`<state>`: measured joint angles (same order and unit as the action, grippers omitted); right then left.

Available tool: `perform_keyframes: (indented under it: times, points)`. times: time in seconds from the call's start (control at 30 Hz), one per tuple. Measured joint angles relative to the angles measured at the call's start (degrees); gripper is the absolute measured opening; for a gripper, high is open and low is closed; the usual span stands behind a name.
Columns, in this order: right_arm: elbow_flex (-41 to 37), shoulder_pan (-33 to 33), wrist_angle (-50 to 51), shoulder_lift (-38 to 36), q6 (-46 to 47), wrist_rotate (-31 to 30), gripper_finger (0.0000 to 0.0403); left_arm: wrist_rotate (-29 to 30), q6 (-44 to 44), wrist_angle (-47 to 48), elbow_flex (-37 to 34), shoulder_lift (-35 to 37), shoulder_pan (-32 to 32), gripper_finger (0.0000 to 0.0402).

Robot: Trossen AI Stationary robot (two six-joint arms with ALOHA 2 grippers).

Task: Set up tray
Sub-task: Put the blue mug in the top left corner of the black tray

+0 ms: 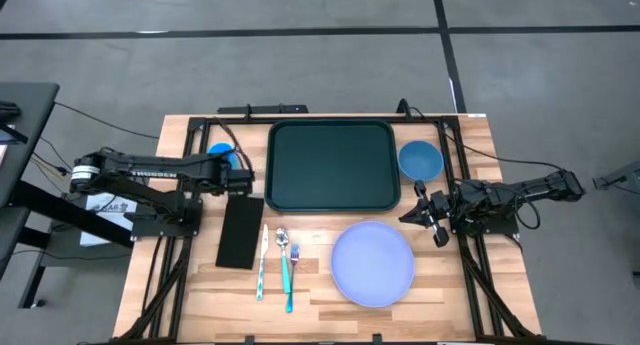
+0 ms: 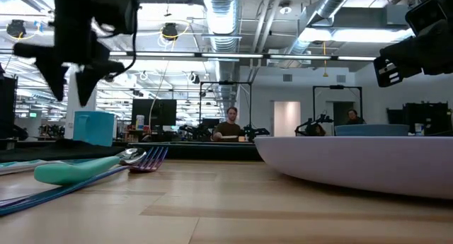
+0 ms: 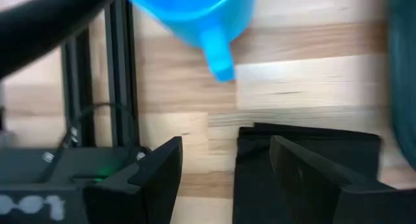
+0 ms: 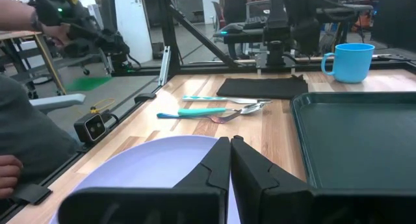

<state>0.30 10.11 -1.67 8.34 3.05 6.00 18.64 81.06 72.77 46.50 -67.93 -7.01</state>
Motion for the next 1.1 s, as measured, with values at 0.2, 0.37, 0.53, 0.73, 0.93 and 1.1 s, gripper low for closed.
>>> perform_keyframes:
  times: [0.2, 0.37, 0.53, 0.73, 0.93, 1.1]
  points:
    - [0.02, 0.02, 0.00, 0.00, 0.00, -0.02, 0.0005, -0.05, -0.52, -10.95, -5.42, 7.38, -0.72, 0.0219]
    - [0.02, 0.00, 0.00, 0.01, -0.01, -0.02, 0.0005, 0.73, -0.74, -9.72, -6.92, 9.23, -0.76, 0.0219]
    - [0.02, 0.00, 0.00, 0.00, -0.02, -0.02, 0.0005, 0.76, -0.33, -10.03, -8.93, 8.61, -1.37, 0.0219]
    - [0.01, 0.00, 0.00, 0.02, 0.00, -0.02, 0.0005, 2.61, -1.69, -13.06, -9.22, 6.55, -2.58, 0.0219]
    - [0.02, 0.02, 0.00, 0.00, 0.00, -0.02, 0.0005, 3.03, -4.82, -13.39, -9.22, 4.00, -5.39, 0.0219]
    - [0.02, 0.00, 0.00, 0.00, -0.01, -0.02, 0.0005, 3.61, -7.81, -14.52, -9.22, 3.76, -8.36, 0.0219]
